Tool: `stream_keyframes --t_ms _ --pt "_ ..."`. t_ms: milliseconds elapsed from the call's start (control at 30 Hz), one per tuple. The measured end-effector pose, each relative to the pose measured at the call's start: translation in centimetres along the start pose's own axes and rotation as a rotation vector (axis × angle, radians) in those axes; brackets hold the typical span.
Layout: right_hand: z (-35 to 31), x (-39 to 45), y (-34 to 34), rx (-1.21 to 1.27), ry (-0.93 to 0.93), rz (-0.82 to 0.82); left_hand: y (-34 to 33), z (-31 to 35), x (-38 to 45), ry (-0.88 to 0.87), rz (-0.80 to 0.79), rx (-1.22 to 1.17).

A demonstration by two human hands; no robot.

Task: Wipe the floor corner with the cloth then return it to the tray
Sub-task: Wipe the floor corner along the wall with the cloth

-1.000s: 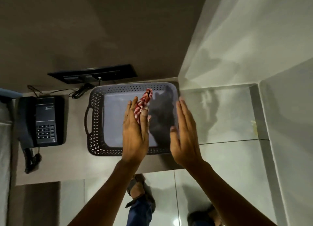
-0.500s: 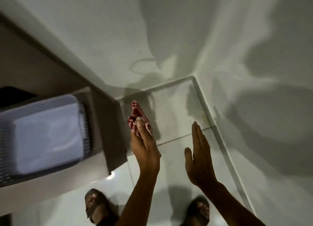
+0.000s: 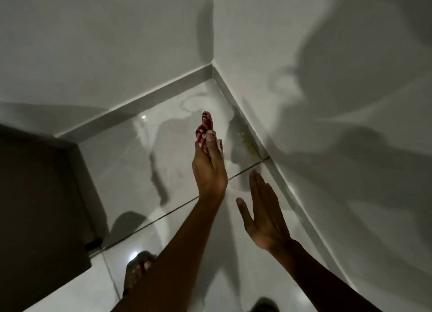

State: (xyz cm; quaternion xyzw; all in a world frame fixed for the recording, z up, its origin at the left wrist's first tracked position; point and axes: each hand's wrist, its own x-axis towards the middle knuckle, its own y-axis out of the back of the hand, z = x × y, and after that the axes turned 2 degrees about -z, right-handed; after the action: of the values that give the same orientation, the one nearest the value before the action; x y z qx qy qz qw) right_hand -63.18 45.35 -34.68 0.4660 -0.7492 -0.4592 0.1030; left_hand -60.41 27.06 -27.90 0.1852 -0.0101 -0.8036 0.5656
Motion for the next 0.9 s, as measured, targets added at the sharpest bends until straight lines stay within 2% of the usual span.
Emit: stream_keyframes --t_ms 100,200,300,367,433,567,633,767,833,900 --pt "4.9 1.4 -5.1 -0.082 0.045 -0.006 -3.4 -3.5 3.0 -0.105 0.002 0.032" --pt "8.4 2.1 -9.1 -0.256 0.042 0.003 -6.4 -7.3 6.9 -0.286 -0.066 0.186" --pt "9.6 3.1 -11.4 -0.299 0.08 0.114 -9.0 -12.0 8.9 -0.395 -0.241 0.541" --pt "9.9 3.2 -11.7 -0.305 0.071 0.179 -9.9 -14.3 8.4 -0.491 -0.285 0.707" --pt "10.0 3.3 -11.6 -0.283 0.079 0.23 -9.7 -15.9 7.9 -0.581 -0.261 0.726" --pt "10.1 3.0 -12.0 -0.285 0.09 0.274 -6.9 -17.2 8.2 -0.791 -0.38 0.785" --pt "9.9 3.3 -12.0 -0.341 0.066 0.267 -6.8 -16.3 9.4 -0.78 -0.385 0.816" --pt "9.8 3.4 -12.7 -0.38 0.006 0.228 -10.1 -15.0 9.1 -0.543 -0.365 0.863" --pt "10.0 3.4 -13.0 -0.391 0.018 0.252 -11.0 -15.5 8.1 -0.532 -0.388 0.861" --pt "10.1 3.5 -13.0 -0.375 0.015 0.272 -9.7 -16.4 7.4 -0.611 -0.444 0.887"
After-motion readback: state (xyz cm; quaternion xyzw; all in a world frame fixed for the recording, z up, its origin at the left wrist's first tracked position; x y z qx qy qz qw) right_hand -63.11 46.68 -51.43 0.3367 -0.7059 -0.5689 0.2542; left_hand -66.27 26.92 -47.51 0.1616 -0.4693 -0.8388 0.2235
